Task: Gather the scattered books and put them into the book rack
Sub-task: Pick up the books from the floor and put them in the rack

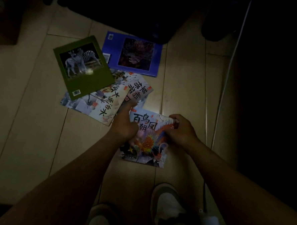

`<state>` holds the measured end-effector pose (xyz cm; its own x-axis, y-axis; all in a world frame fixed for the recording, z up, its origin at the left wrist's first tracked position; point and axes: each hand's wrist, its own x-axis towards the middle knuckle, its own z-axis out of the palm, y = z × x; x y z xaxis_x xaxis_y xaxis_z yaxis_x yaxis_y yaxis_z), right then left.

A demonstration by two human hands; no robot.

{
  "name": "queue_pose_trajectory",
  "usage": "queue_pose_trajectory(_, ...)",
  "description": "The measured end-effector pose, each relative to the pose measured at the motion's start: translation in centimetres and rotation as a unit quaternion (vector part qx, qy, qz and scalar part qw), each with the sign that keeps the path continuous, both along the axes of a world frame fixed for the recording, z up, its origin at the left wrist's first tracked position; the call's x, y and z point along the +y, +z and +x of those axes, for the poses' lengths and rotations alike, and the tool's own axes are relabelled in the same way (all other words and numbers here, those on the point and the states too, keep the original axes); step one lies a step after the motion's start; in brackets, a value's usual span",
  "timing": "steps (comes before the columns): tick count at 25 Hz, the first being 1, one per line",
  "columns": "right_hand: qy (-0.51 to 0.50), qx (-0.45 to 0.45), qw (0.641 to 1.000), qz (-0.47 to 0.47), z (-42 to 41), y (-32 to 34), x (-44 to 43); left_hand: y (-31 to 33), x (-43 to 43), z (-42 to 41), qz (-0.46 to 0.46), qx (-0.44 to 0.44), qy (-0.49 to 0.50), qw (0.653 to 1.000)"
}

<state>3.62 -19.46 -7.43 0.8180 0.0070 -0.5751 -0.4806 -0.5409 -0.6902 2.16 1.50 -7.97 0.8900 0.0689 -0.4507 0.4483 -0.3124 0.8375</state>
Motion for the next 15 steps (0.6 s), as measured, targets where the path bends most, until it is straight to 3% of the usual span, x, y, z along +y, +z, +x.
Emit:
queue_pose_trajectory(8,0.069,-0.032,0.996,-0.056,0.7,0.8,1.4,3.9,-0.2,-0.7,0.066,0.011,-0.02,0.998)
queue_pose_trajectory(15,0.142,-0.065,0.986,-0.061,3.3,4.8,4.1,9.9,2.2,0.3,0.185,0.083,-0.093,0.975)
